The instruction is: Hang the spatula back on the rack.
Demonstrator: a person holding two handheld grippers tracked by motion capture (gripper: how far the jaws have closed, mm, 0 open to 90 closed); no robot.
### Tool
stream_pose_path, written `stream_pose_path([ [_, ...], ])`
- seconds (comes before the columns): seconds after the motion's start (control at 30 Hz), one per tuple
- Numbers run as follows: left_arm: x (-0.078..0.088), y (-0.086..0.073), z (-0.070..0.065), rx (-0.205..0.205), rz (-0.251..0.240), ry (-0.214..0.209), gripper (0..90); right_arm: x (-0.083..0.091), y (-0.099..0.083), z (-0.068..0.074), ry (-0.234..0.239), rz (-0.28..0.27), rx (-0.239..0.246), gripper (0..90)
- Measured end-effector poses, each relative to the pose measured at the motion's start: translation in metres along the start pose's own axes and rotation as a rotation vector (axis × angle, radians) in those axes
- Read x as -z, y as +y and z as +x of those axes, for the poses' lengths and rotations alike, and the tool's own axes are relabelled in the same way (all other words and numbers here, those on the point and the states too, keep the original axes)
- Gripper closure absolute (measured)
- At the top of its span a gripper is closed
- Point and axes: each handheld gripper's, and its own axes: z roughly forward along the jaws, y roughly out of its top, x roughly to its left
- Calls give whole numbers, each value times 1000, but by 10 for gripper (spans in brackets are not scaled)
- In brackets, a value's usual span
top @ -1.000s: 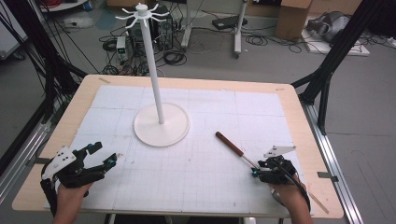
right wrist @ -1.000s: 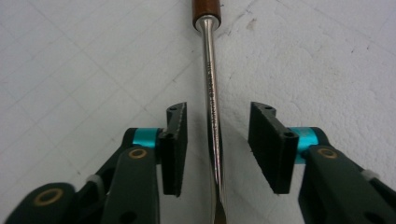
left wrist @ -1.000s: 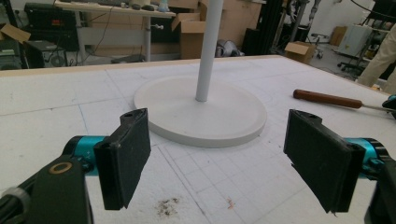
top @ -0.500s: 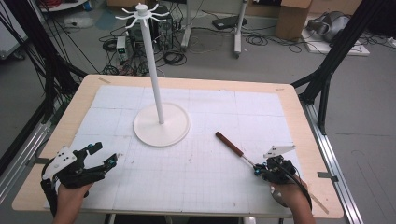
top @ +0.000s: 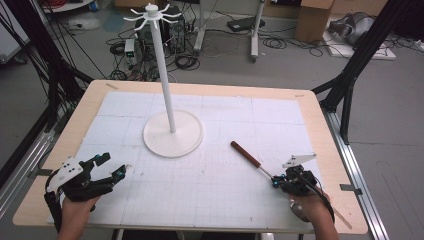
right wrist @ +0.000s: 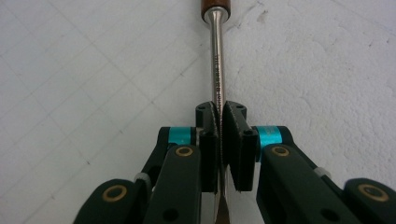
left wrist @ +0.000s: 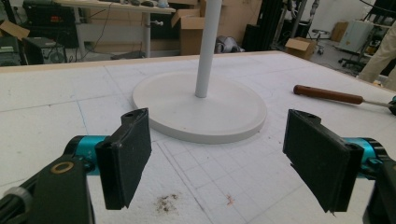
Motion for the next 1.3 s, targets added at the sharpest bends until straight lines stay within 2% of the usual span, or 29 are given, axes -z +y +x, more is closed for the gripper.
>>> stream_pose_path([
  [0.37, 1, 0, 1, 9, -7, 4, 240, 1, -2, 2, -11, -18, 0, 849],
  [0.5, 1, 0, 2, 6, -5, 7, 240, 2, -4, 2, -9, -37, -22, 849],
  [0.7, 1, 0, 2, 6, -5, 7, 240, 9, -5, 5, 4, -109, -54, 848],
  [0.9, 2, 0, 2, 5, -4, 7, 240, 15, -2, 9, 14, -173, -62, 848],
  [1.17, 0, 1, 0, 6, -4, 1, 240, 22, 5, 20, 26, -278, -66, 847],
  [1.23, 0, 2, -1, 12, -10, -4, 239, 22, 11, 27, 24, -312, -48, 847],
  [1.3, 0, 5, -3, 16, -17, -12, 238, 22, 13, 29, 26, -317, -48, 847],
])
